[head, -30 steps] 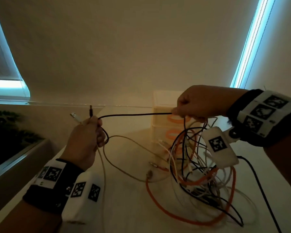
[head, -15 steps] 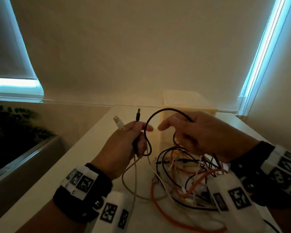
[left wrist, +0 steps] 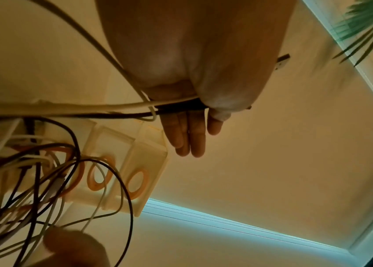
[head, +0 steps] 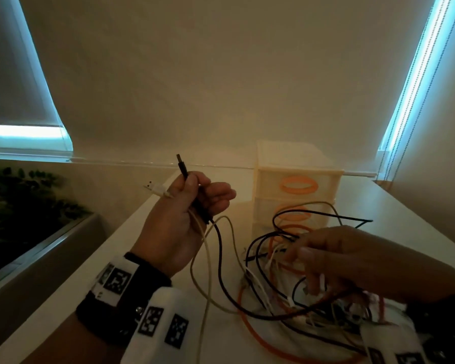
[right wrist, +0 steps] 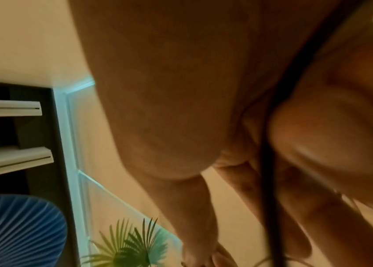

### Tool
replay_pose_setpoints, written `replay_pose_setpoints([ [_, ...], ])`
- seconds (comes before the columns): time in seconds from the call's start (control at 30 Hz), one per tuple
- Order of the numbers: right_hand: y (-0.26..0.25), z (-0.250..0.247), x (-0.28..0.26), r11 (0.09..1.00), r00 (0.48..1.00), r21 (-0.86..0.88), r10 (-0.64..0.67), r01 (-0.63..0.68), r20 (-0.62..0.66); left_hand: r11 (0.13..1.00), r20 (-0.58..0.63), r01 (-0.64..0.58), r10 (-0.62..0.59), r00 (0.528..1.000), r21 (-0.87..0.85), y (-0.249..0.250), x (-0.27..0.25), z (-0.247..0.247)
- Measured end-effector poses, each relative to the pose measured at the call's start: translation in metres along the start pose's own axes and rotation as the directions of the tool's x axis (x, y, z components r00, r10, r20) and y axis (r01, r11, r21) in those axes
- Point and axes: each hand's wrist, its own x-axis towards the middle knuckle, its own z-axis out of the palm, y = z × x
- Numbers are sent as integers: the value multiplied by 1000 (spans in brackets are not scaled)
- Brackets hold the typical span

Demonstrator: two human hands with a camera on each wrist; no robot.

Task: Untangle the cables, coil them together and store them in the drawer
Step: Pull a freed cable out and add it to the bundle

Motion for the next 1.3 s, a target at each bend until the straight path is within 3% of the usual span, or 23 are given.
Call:
replay_pose_setpoints([
  [0.23,-9,24,8,978,963,-151,-172,142,-209,1000,87,1,-4,996,27,0,-2,3],
  [0.37,-23,45,42,970,945,-74,-244,233,-218,999,104,-21,19,994,24,-2,-3,6],
  [0.5,-25,54,73,912,950,286,-245,294,-196,999,69,-22,24,997,-39,1,2,-1],
  [0.53,-24,54,75,908,946,295,-239,298,-219,999,62,-13,17,998,-51,0,4,-3],
  [0.57,-23,52,75,924,933,232,-239,303,-269,998,55,-5,9,998,-61,0,4,-4],
  [0.63,-13,43,70,963,893,-115,-267,242,-361,997,32,1,2,999,-81,-1,7,-8],
  [0.7,-1,31,63,859,917,-507,-256,70,-306,995,11,13,-12,1000,-102,-1,8,-11],
  [0.77,5,23,55,768,948,-640,-199,-7,-249,993,22,31,-28,999,-110,-4,7,-9],
  [0.87,0,34,55,908,901,-399,-277,132,-332,998,100,45,-40,994,-51,-13,0,1],
  [0.93,-7,50,62,945,857,-218,-315,243,-407,999,151,34,-31,988,-17,-17,-4,5],
  [0.97,-10,58,66,956,869,-96,-291,276,-401,999,165,32,-28,986,-21,-16,-5,7],
  [1.03,-11,72,72,955,939,95,-251,279,-237,998,172,36,-27,985,-47,-11,-5,7],
  [1.1,-11,76,72,964,972,132,-227,232,-52,996,157,41,-28,987,-83,-7,-4,6],
  [1.13,-9,75,70,969,976,116,-218,219,-18,991,146,53,-36,989,-120,-4,-3,6],
  [1.3,10,51,60,987,975,-46,-160,154,-157,908,75,154,-135,988,-390,4,2,-7],
])
